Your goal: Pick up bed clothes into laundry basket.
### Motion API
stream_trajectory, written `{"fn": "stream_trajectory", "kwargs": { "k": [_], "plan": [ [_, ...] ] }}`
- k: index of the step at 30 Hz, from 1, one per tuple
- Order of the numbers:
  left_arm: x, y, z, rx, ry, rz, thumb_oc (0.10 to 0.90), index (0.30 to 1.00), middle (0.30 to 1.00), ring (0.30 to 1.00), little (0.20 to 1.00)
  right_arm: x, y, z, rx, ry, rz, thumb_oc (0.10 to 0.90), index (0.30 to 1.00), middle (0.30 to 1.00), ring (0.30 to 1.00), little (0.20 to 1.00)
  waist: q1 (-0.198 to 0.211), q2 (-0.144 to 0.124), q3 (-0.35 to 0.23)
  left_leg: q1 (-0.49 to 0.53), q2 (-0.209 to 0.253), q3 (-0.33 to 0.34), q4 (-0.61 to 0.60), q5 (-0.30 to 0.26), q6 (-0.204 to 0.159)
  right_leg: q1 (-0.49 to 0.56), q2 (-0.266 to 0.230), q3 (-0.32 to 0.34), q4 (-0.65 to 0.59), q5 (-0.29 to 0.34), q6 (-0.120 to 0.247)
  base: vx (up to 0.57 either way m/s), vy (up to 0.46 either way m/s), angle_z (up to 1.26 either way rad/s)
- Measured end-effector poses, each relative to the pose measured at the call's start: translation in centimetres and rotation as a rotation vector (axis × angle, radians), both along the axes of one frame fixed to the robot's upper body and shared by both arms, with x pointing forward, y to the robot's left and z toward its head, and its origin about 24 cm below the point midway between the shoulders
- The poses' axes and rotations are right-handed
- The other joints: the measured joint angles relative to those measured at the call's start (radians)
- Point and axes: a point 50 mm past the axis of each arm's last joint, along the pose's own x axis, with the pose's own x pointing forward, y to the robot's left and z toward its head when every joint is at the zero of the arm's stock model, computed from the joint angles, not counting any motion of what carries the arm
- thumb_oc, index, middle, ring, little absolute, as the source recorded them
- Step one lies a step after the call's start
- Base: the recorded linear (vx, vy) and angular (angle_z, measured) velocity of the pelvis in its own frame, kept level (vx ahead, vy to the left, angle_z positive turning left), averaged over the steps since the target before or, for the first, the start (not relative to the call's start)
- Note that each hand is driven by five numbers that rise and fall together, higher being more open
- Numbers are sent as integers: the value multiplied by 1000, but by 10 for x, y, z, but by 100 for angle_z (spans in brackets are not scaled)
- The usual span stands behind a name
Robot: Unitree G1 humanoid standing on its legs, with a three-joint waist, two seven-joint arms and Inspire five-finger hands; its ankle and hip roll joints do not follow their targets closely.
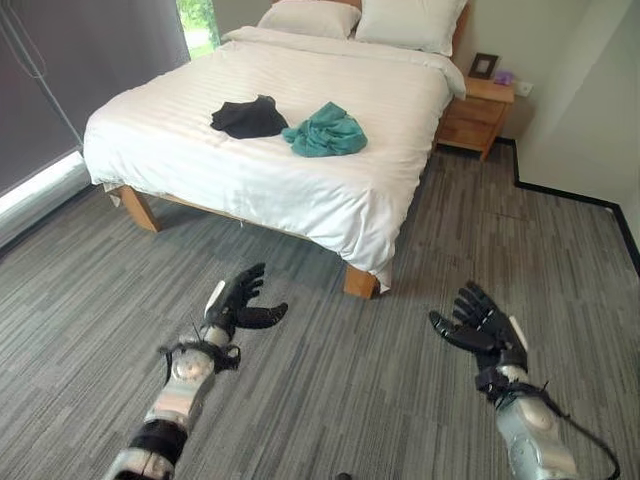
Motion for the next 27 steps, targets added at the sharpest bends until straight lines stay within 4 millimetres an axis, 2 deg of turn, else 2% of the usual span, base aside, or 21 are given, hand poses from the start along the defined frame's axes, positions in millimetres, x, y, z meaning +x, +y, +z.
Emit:
{"fn": "stream_trajectory", "kwargs": {
  "k": [1, 3, 4, 7, 13, 15, 18, 20, 21, 22, 24, 26, 27],
  "plan": [
    [-11, -1, -11, -49, 40, 32, 800, 900, 900, 900, 900, -3, 8, -8, 19, 35, 25, 800, 900, 900, 900, 900, 1, -5, 6, 1, 0, 0, 0, 0, 0, 0, 0, 1, 0, 0, 0, 36, 6, 2],
    [-20, -1, -20, -85, 76, 57, 800, 900, 900, 900, 900, -5, 16, -16, 26, 69, 59, 800, 900, 900, 900, 900, 5, -14, 14, 6, 0, 0, 0, 0, 0, -1, 0, 2, 0, 0, 0, 40, 2, 0],
    [-31, 0, -29, -119, 109, 103, 800, 900, 900, 900, 900, -8, 28, -23, 60, 91, 73, 800, 900, 900, 900, 900, 9, -23, 19, 3, 0, 1, 0, -2, -3, -5, 0, 8, 0, -1, 2, 40, 4, -1],
    [-45, -2, -41, -147, 159, 144, 800, 900, 900, 900, 900, -10, 48, -30, 109, 106, 105, 800, 900, 900, 900, 900, 13, -22, 23, -22, -2, 3, 0, 0, -7, -30, -1, 25, -1, 1, 14, 36, 19, -3],
    [-47, -4, -41, -163, 158, 143, 800, 900, 900, 900, 900, -10, 44, -29, 89, 111, 100, 800, 900, 900, 900, 900, 10, -21, 24, -20, -1, 9, 0, 2, 0, -31, -1, 27, -1, 2, 15, 50, 23, -4],
    [-46, -3, -40, -164, 156, 144, 800, 900, 900, 900, 900, -10, 44, -29, 138, 105, 72, 800, 900, 900, 900, 900, 6, -20, 24, -18, -1, 12, 0, 2, 1, -31, 0, 29, -1, 2, 15, 89, 47, -5],
    [-43, 3, -35, -168, 128, 174, 800, 900, 900, 900, 900, -1, 38, -20, 129, 58, 51, 800, 900, 900, 900, 900, 11, -10, 30, -17, 1, 42, 0, -1, 6, -40, 2, 58, 2, 6, 22, 41, 49, -28],
    [-39, 7, -32, -168, 111, 196, 800, 900, 900, 900, 900, 9, 31, -11, 110, 20, 38, 800, 900, 900, 900, 900, 13, 18, 46, -21, 17, 61, 0, -5, 25, -92, 22, 95, 86, -6, 40, 43, 69, -30],
    [-37, 7, -31, -169, 105, 196, 800, 900, 900, 900, 900, 11, 27, -8, 112, 6, 22, 800, 900, 900, 900, 900, 7, 38, 59, -23, 27, 58, 6, 0, 31, -132, 31, 122, 158, -43, 89, 42, 53, -2],
    [-33, 4, -29, -173, 96, 191, 800, 900, 900, 900, 900, 8, 21, -8, 129, 1, -20, 800, 900, 900, 900, 900, 2, 45, 67, -25, 23, 50, 6, -6, 46, -180, 13, 139, 242, -90, 153, 51, 55, 12],
    [-33, 4, -29, -171, 96, 201, 800, 900, 900, 900, 900, 4, 19, -11, 136, 11, -37, 800, 900, 900, 900, 900, 3, 44, 68, -25, 16, 46, 6, -3, 43, -206, -8, 169, 288, -106, 178, 73, 65, 11],
    [-31, 5, -27, -168, 86, 215, 800, 900, 900, 900, 900, 3, 18, -12, 139, 17, -45, 800, 900, 900, 900, 900, 8, 51, 91, -17, 22, 50, 6, -3, 43, -244, 18, 165, 383, -96, 168, 102, 72, -5],
    [-30, 7, -26, -166, 83, 231, 800, 900, 900, 900, 900, 2, 19, -13, 141, 21, -45, 800, 900, 900, 900, 900, 0, 55, 111, -8, 32, 52, 7, 2, 34, -284, 37, 163, 477, -97, 169, 161, 75, -8]
  ]
}}
